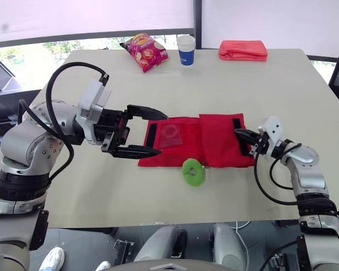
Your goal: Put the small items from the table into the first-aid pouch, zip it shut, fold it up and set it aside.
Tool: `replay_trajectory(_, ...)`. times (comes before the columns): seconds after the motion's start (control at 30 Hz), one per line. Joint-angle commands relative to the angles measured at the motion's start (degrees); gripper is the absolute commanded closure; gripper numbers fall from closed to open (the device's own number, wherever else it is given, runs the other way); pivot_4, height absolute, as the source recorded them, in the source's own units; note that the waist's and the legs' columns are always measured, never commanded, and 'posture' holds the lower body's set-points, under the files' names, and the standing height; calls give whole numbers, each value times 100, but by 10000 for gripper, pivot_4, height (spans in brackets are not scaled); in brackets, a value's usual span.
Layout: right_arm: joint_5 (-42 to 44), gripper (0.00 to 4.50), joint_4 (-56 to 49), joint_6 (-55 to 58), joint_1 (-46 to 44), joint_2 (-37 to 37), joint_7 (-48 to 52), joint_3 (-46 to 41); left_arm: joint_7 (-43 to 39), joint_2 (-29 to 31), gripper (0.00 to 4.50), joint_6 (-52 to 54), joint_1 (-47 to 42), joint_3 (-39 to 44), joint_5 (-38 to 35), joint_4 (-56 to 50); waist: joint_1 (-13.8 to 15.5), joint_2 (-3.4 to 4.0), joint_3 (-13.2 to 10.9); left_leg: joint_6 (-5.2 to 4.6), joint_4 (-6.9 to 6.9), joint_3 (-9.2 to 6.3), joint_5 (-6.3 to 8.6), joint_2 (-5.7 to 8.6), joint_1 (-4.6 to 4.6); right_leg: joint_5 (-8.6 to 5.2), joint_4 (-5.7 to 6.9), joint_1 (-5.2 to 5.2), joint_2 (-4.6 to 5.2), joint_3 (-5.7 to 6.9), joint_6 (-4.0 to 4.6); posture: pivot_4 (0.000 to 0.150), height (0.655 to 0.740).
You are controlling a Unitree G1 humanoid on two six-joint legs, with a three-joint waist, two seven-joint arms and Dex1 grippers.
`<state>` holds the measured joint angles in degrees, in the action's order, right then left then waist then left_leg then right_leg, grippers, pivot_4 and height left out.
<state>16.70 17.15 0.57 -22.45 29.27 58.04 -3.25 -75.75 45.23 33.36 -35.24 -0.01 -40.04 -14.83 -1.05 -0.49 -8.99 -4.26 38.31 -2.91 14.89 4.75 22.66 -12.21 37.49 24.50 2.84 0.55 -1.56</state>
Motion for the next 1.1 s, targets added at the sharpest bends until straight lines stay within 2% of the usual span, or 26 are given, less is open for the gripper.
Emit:
replay_trajectory(0.03, -33, 43830, -248, 340, 131, -124, 156, 406, 32, 74, 0, -32, 26, 206, -92, -153, 0, 1, 0, 1, 0, 0, 0, 0, 0, -1, 2, 1, 0, 0, 1, 1500, 7395)
replay_trajectory(0.43, -662, 43830, -271, 403, 214, 111, -178, 711, 28, 60, 0, -113, 65, 184, -33, -73, 19, 0, 0, 2, 1, 0, 1, 1, 0, -1, 3, 2, 0, -1, 2, 1500, 7395)
replay_trajectory(0.63, -510, 43830, -481, 432, 249, 60, -312, 593, 217, 137, 0, -69, 256, 229, 110, 55, 21, -6, 4, 3, 1, 0, 0, 1, -2, -1, 4, 0, 1, -1, 2, 1500, 7395)
replay_trajectory(0.83, -85, 43830, -1071, 315, 438, 47, -411, 206, 1029, 107, 0, -135, 1212, 787, 315, 98, 46, -3, 2, 4, -3, 0, 1, 1, -2, -2, 6, 5, 1, -3, 3, 1500, 7395)
replay_trajectory(1.0, 513, 43830, -2065, 581, 839, 275, -341, -222, 1999, -172, 0, 112, 1846, 1116, 353, -197, 125, 6, -5, 3, -1, -1, 2, 3, 11, -2, 2, 10, 6, -2, 3, 1500, 7395)
replay_trajectory(1.1, 1163, 43830, -2855, 1027, 1180, 596, -154, -619, 2553, -285, 0, 142, 2301, 1043, 736, -272, 189, 28, -18, 2, 0, 0, 3, 5, 13, -1, 2, 11, 9, -3, 2, 1500, 7395)
